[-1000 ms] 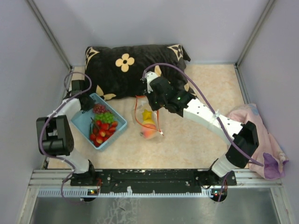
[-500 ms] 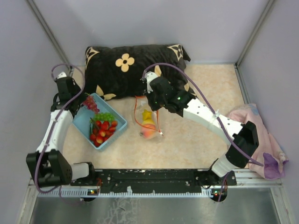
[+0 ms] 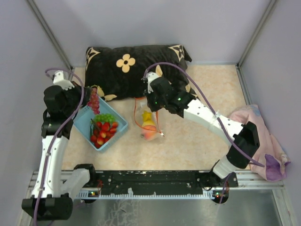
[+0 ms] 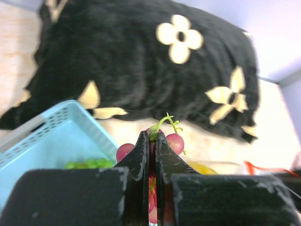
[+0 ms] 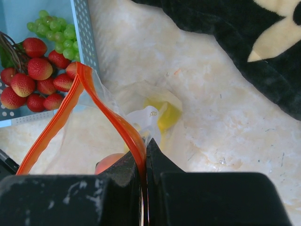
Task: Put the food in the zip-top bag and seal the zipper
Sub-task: Pick up the fake fruit from the bin, then place the fake fruit in the zipper food storage bag.
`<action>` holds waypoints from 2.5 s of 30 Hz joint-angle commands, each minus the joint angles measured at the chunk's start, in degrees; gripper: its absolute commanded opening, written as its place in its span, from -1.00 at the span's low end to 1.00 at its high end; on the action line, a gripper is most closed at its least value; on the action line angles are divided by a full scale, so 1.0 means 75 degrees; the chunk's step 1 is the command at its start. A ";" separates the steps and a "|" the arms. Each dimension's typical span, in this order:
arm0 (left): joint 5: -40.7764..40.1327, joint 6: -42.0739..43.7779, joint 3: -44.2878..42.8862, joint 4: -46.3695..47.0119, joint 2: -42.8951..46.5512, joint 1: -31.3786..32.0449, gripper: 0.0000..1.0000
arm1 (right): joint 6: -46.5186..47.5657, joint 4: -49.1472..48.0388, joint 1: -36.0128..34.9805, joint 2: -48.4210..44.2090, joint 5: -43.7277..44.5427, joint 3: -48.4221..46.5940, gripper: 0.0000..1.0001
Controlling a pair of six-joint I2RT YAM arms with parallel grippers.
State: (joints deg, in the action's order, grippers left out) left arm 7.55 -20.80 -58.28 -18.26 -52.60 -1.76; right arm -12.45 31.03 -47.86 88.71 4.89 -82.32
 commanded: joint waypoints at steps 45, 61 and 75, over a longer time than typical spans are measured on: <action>0.3402 0.0788 0.2216 0.5668 -0.0643 0.4155 -0.97 | -0.0445 -0.0559 0.0038 0.0242 -0.0462 -0.0804 -0.93; 0.1965 0.1515 0.1169 0.3120 -0.0775 0.4149 -0.01 | -0.0310 -0.0481 0.0053 0.0189 -0.0337 -0.0896 -0.92; -0.1881 0.0000 -0.0857 -0.1671 -0.1268 0.3724 0.47 | -0.0211 -0.0295 0.0075 0.0152 -0.0020 -0.0763 -0.92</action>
State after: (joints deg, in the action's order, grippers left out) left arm 3.60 -16.75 -61.39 -16.29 -58.94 28.32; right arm -15.00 29.87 -47.77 91.13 3.68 -85.32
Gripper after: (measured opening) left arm 0.733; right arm 0.038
